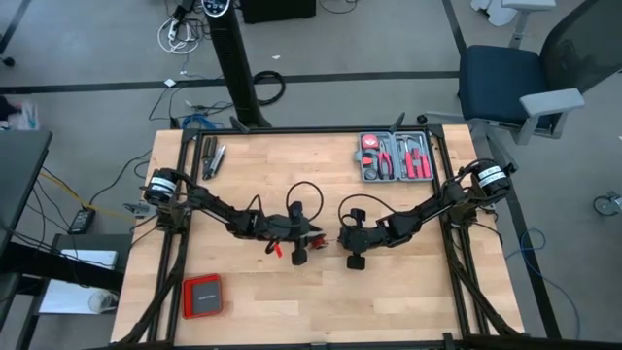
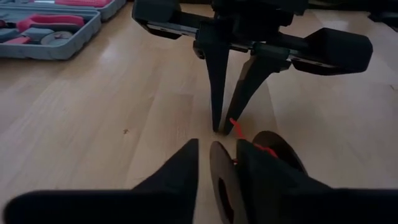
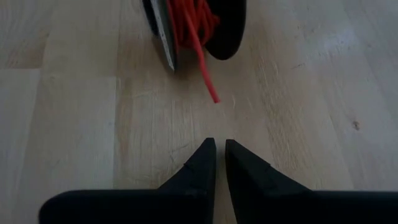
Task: Coil cords
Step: Coil the red cable wire onto the black spool, then return to Home Position
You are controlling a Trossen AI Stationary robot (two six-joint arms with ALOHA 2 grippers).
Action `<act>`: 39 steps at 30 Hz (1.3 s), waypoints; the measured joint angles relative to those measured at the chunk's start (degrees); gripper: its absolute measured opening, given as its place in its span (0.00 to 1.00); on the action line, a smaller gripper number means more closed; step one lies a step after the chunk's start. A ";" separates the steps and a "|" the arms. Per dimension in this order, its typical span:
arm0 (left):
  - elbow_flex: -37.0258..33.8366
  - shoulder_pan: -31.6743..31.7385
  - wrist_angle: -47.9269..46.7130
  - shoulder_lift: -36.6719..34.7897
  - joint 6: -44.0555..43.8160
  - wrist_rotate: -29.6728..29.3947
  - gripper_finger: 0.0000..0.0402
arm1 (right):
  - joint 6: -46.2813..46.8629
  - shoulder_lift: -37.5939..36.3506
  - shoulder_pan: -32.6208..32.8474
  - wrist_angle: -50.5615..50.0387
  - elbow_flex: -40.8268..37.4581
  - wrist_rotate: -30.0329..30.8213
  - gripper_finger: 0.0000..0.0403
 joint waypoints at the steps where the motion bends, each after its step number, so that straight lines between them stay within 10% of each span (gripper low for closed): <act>1: 0.00 -0.02 -0.01 -0.03 -0.14 0.01 0.29 | 0.02 0.00 0.00 0.03 0.00 0.00 0.09; 39: 0.09 -0.11 -5.68 -5.75 1.76 -0.08 0.38 | -0.38 -4.20 0.00 -4.28 -0.04 2.22 0.09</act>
